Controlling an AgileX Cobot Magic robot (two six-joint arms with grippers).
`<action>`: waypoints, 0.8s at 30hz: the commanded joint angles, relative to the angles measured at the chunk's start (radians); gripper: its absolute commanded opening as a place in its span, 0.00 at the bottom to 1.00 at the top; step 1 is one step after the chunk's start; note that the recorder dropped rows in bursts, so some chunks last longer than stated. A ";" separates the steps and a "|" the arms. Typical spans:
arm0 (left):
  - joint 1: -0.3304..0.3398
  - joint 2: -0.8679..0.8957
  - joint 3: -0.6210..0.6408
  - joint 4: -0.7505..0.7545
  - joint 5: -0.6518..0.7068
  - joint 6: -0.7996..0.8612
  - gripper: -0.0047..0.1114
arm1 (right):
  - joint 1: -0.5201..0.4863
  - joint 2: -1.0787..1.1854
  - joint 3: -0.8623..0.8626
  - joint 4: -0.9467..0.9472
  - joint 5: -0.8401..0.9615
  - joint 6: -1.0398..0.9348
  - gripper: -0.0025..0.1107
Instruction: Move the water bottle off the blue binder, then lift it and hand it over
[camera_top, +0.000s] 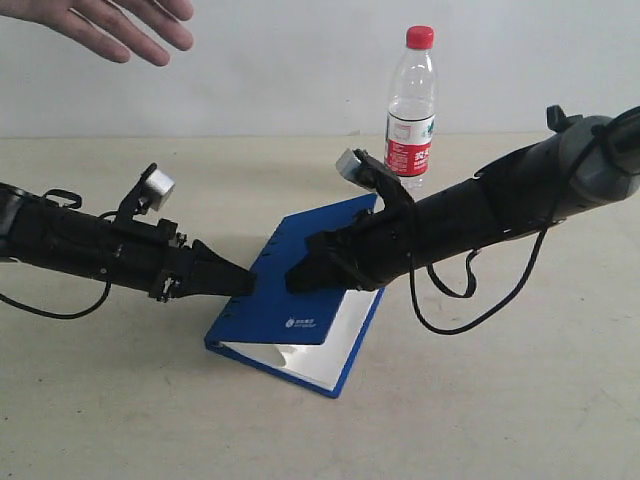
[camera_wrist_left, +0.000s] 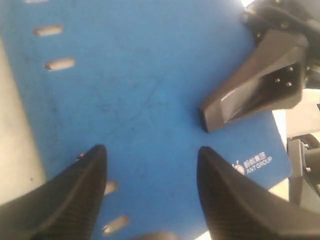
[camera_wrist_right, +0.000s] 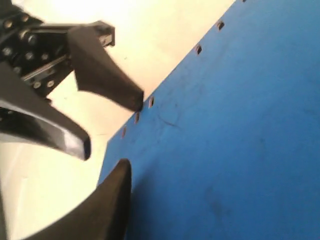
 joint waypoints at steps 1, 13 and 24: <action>0.028 -0.009 0.001 -0.049 -0.031 0.003 0.48 | -0.010 -0.010 -0.004 -0.053 -0.013 -0.154 0.02; 0.068 0.017 0.029 -0.193 0.002 0.068 0.48 | -0.151 -0.010 -0.004 -0.103 0.398 -0.256 0.02; 0.015 0.055 0.020 -0.206 0.103 0.056 0.48 | -0.151 0.032 -0.004 -0.089 0.337 -0.272 0.02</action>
